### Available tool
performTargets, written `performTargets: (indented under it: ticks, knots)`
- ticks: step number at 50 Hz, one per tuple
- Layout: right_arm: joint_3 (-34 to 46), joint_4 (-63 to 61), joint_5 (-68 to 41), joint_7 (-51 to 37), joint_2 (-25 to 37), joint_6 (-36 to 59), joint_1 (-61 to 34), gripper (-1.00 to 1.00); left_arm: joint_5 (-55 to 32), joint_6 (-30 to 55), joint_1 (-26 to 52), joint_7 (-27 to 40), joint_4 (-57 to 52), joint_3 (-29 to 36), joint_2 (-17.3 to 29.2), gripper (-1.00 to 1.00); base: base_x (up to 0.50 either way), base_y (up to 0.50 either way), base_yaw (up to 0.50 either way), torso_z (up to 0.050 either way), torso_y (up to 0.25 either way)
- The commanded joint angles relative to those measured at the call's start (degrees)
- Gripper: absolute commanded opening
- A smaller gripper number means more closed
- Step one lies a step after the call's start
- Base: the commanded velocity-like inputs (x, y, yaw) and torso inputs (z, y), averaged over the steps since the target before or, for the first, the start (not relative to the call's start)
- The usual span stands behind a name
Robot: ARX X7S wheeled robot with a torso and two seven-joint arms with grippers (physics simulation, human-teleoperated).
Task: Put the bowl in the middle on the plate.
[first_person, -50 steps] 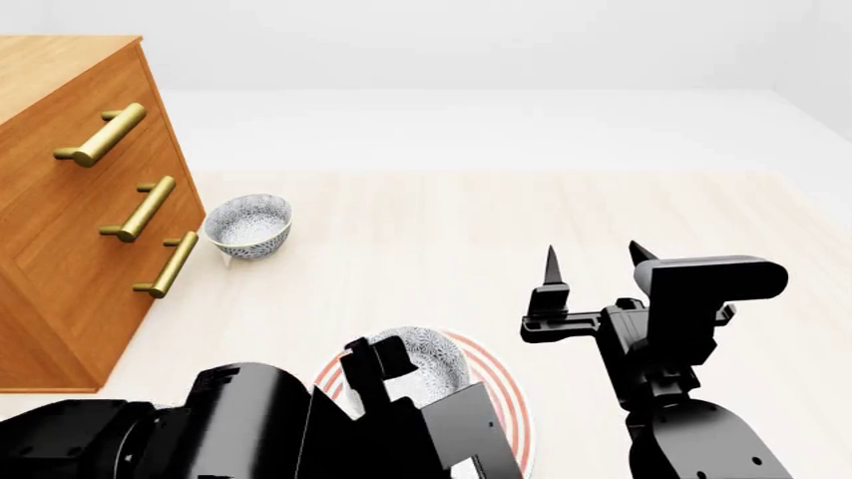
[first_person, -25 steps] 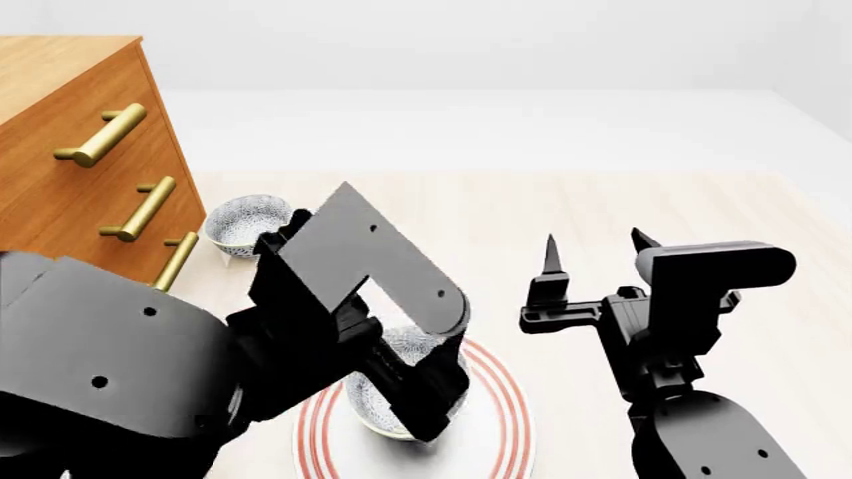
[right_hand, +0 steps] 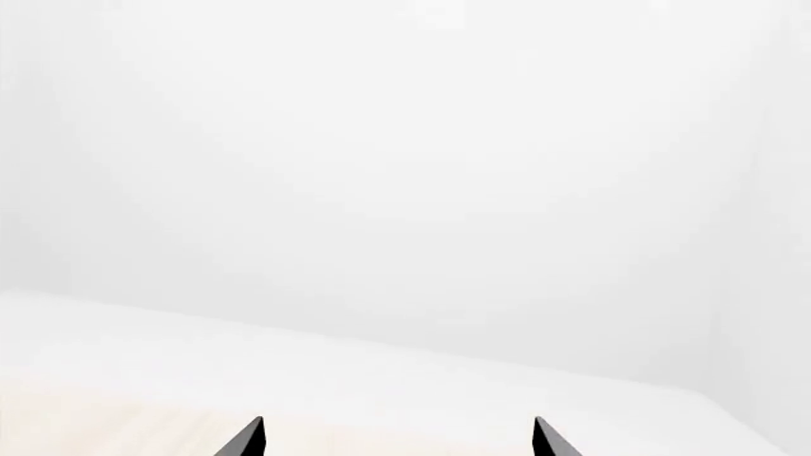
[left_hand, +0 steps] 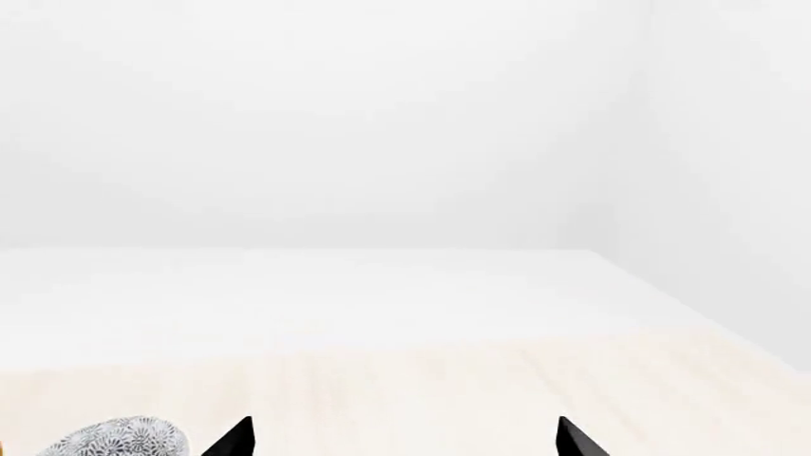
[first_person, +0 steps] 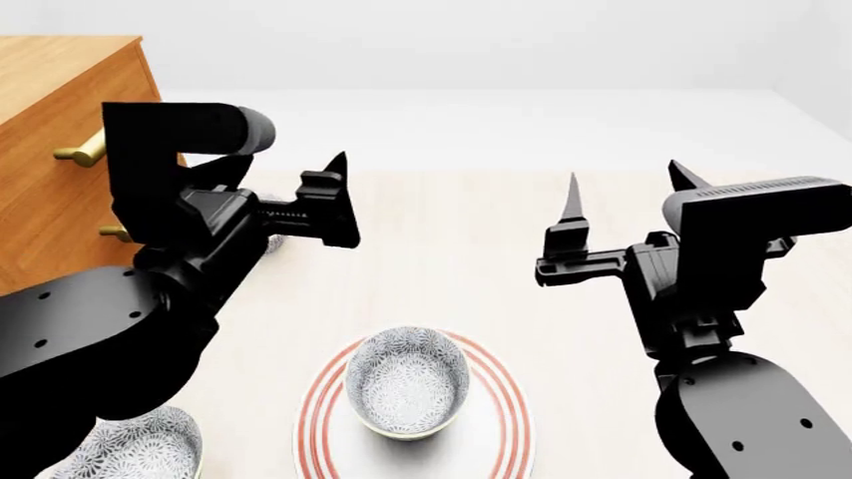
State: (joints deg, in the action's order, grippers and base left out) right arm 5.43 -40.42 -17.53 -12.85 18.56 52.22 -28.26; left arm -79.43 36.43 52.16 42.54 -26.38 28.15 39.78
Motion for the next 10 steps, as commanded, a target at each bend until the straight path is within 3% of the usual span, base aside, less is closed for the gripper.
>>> performTargets:
  ticks: [1,10]
  knots:
    - [0.8,-2.4,0.0,-0.4,1.0,1.8,-2.5,1.00,5.2,-3.6,-2.6,-1.0,0.8,-0.9,-0.7,1.00,0.00,0.00,0.00,0.000,0.000]
    - [1.2,-5.1,-0.9,-0.6,1.6,5.5,-6.0,1.00,4.3,-2.8,-1.0,0.2,-0.2,-1.1,-0.6,1.00,0.00,0.00,0.00,0.000,0.000]
